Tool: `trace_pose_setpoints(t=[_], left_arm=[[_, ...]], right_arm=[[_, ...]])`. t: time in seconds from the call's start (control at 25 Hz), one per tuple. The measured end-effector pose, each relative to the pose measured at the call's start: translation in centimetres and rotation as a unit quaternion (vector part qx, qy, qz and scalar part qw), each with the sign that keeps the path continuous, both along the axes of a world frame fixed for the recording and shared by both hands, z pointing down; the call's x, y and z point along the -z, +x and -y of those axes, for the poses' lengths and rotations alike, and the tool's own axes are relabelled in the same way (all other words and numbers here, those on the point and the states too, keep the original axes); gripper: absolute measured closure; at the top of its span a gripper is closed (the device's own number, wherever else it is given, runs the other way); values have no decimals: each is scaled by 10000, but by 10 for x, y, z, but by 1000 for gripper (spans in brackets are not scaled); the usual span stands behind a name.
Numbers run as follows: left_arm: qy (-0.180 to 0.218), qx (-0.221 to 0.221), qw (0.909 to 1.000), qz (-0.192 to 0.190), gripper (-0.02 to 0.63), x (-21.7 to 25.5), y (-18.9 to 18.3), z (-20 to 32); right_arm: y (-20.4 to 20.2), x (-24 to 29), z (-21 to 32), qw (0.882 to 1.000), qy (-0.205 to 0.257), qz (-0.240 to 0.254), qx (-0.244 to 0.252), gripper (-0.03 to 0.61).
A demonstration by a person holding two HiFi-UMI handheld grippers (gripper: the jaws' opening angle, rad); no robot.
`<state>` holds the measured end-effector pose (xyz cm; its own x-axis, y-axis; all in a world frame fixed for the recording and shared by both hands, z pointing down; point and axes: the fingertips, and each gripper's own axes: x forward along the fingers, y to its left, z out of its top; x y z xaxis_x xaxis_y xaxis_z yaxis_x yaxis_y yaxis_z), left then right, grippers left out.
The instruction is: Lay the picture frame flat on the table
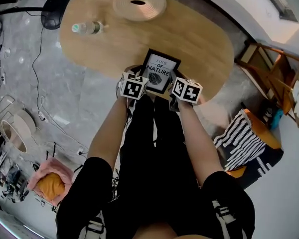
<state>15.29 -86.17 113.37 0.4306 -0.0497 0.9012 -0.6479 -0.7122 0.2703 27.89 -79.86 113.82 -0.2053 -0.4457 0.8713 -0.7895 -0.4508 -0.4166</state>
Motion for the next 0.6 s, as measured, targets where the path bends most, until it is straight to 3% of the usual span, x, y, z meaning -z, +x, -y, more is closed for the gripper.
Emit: trace_pose_setpoints(t=[0.36, 0.48, 0.6], left_arm=[[-425, 9, 9977, 527, 526, -69, -4, -6], [-192, -28, 9969, 764, 521, -68, -5, -3], [138, 6, 9979, 633, 511, -35, -4, 6]], right_arm=[[-4, -67, -6, 9983, -565, -79, 121, 478], [2, -63, -3, 9980, -504, -288, 268, 439], [14, -32, 4, 9978, -224, -543, 293, 408]])
